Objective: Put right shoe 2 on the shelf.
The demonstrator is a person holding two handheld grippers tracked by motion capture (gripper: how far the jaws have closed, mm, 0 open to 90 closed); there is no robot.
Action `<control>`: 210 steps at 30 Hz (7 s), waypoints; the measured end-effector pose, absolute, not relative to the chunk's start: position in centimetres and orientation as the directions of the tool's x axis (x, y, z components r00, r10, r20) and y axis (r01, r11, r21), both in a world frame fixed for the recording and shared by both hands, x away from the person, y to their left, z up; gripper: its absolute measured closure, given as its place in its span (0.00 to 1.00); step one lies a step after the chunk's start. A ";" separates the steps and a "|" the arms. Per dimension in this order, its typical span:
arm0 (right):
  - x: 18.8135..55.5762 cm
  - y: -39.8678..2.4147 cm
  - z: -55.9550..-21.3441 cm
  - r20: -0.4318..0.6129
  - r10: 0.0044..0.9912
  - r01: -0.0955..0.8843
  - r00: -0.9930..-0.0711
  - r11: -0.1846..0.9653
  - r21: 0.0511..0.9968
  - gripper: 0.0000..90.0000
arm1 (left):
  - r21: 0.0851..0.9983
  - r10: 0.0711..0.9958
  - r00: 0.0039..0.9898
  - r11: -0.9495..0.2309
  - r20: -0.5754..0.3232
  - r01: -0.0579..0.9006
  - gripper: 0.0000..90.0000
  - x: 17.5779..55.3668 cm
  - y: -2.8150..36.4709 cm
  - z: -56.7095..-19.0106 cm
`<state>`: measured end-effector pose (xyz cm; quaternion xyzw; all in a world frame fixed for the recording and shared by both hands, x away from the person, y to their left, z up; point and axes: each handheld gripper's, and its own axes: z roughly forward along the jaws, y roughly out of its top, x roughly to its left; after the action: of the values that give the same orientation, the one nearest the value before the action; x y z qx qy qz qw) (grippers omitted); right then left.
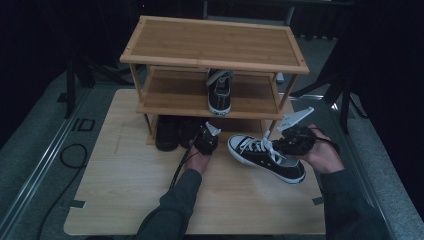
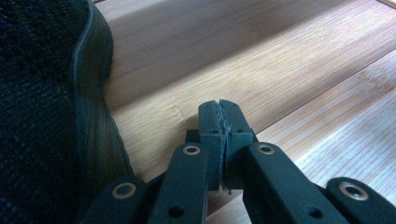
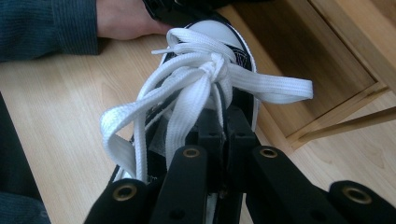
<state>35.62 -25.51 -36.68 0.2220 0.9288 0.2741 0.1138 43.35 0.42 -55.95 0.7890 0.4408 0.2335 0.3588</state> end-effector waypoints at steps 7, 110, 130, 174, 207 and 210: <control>35.6 -25.5 -36.0 -0.091 0.474 0.346 -0.876 0.748 0.566 0.98 | 0.772 0.863 0.502 -0.354 0.053 0.527 0.98 43.3 0.4 -56.0; 41.5 -24.4 -31.1 -0.039 0.790 0.455 -0.611 0.392 0.800 0.98 | 0.768 0.861 0.506 -0.363 0.059 0.528 0.98 43.3 0.4 -55.9; 42.5 -24.4 -32.0 -0.025 0.792 0.493 -0.610 0.404 0.770 0.90 | 0.775 0.865 0.499 -0.348 0.048 0.528 0.98 43.4 0.3 -56.0; 37.9 -29.5 -32.3 -0.091 0.776 0.491 -0.624 0.479 0.728 1.00 | 0.773 0.865 0.500 -0.351 0.051 0.528 0.98 43.3 0.3 -56.0; 33.0 -29.7 -33.7 -0.160 0.686 0.438 -0.710 0.607 0.663 1.00 | 0.773 0.865 0.499 -0.350 0.051 0.529 0.98 43.3 0.3 -56.0; 32.8 -29.6 -33.8 -0.153 0.682 0.436 -0.715 0.606 0.665 1.00 | 0.773 0.865 0.499 -0.351 0.051 0.529 0.98 43.3 0.3 -55.9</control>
<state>32.84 -29.55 -33.77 0.3202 0.8735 0.3072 0.2002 43.33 0.32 -55.95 0.7880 0.4421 0.2341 0.3589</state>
